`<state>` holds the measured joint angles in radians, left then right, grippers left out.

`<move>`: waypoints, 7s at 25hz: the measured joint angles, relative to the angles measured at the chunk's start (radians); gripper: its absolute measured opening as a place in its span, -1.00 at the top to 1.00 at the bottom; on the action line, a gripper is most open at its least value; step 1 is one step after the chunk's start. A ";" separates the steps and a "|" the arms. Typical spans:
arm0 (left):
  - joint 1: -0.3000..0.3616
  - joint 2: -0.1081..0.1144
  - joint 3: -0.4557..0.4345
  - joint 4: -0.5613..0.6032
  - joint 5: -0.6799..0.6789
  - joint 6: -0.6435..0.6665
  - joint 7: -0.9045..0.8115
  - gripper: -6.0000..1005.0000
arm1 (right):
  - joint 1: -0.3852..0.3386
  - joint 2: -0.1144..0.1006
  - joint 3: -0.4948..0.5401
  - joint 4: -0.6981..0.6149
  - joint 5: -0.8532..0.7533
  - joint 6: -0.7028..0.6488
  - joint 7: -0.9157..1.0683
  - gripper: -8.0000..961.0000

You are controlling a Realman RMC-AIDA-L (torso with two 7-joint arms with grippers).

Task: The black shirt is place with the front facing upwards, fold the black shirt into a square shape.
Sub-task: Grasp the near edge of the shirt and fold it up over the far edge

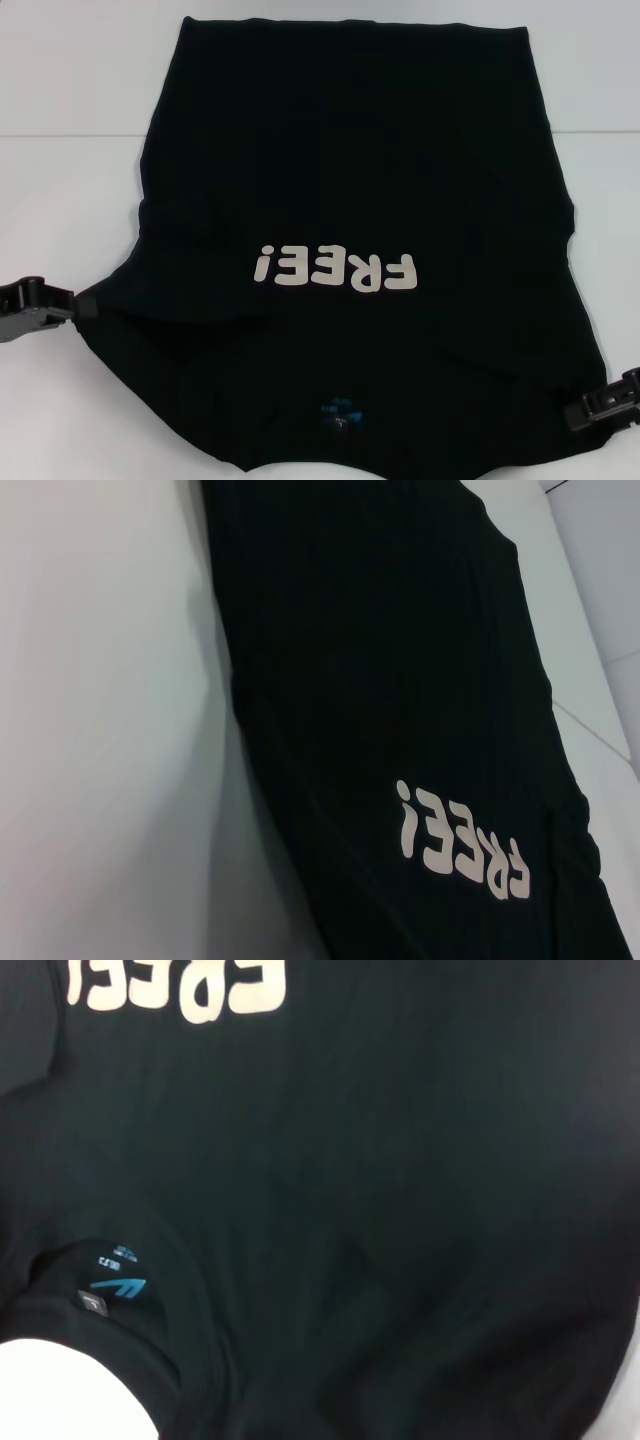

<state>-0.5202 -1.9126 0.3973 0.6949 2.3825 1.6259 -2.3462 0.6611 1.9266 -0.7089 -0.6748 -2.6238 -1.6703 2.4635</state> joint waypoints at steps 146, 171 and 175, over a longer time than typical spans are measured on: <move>0.052 0.030 0.059 -0.129 0.146 0.334 0.099 0.95 | -0.081 0.013 -0.072 -0.132 -0.082 -0.280 -0.227 0.96; -0.018 0.035 -0.228 -0.179 -0.106 0.113 0.066 0.94 | -0.095 -0.063 0.421 0.121 0.272 -0.060 -0.273 0.95; -0.029 0.005 -0.230 -0.191 -0.228 -0.054 0.094 0.94 | -0.099 -0.044 0.434 0.139 0.369 0.044 -0.282 0.95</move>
<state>-0.5497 -1.9076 0.1673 0.5038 2.1545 1.5723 -2.2518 0.5622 1.8826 -0.2747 -0.5361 -2.2552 -1.6260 2.1816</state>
